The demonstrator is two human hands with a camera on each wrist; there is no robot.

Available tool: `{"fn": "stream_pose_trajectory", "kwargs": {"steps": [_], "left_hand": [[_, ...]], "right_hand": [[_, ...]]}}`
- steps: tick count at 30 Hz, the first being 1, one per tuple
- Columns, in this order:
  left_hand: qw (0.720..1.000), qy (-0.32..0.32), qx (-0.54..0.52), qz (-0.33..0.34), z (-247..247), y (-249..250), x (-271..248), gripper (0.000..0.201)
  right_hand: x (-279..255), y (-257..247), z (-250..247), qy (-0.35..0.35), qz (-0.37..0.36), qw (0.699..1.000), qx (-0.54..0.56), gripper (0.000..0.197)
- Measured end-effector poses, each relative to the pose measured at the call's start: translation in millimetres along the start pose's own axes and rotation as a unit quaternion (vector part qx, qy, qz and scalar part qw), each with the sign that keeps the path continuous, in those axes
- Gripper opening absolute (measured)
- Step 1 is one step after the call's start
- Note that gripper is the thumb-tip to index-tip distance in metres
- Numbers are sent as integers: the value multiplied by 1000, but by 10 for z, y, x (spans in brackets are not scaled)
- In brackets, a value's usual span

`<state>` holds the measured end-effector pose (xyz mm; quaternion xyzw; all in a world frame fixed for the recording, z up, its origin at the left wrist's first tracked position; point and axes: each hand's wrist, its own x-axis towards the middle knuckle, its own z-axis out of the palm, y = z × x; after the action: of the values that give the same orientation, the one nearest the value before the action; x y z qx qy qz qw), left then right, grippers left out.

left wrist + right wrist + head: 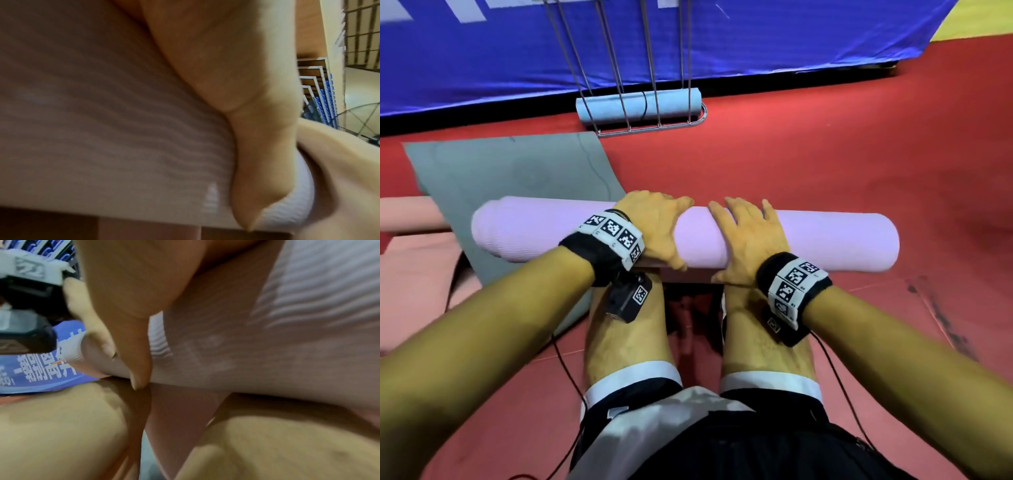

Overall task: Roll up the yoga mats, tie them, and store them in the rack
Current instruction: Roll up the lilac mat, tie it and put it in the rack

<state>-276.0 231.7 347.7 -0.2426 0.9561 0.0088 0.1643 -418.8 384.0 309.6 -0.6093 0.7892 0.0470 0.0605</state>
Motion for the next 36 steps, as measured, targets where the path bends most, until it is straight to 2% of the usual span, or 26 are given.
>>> {"fn": "stream_pose_trajectory", "kwargs": {"steps": [5,11,16,19,24,29,33,36], "left_hand": [[999,-18,-23,-25,10,-8,44,106],[992,100,63,-44,390,152,-100,128],[989,108,83,-55,387,175,-28,119],[991,101,71,-56,344,117,-13,116],[991,110,62,-39,147,-8,7,115],[982,165,75,-55,-483,-154,-12,117],[965,229,117,-57,-1183,-257,-155,106],[959,244,128,-71,-1426,-217,-319,104]], "right_hand": [[183,-4,-53,17,13,1000,-5,110],[392,104,-218,-32,7,999,6,102],[485,163,-263,-49,2,999,22,98],[429,124,-180,-11,-11,1000,8,105],[194,20,3,80,-4,993,-86,125],[391,110,-563,175,25,981,-78,118],[501,186,-1136,269,22,962,-46,116],[499,210,-1328,314,6,949,-38,116]]}}
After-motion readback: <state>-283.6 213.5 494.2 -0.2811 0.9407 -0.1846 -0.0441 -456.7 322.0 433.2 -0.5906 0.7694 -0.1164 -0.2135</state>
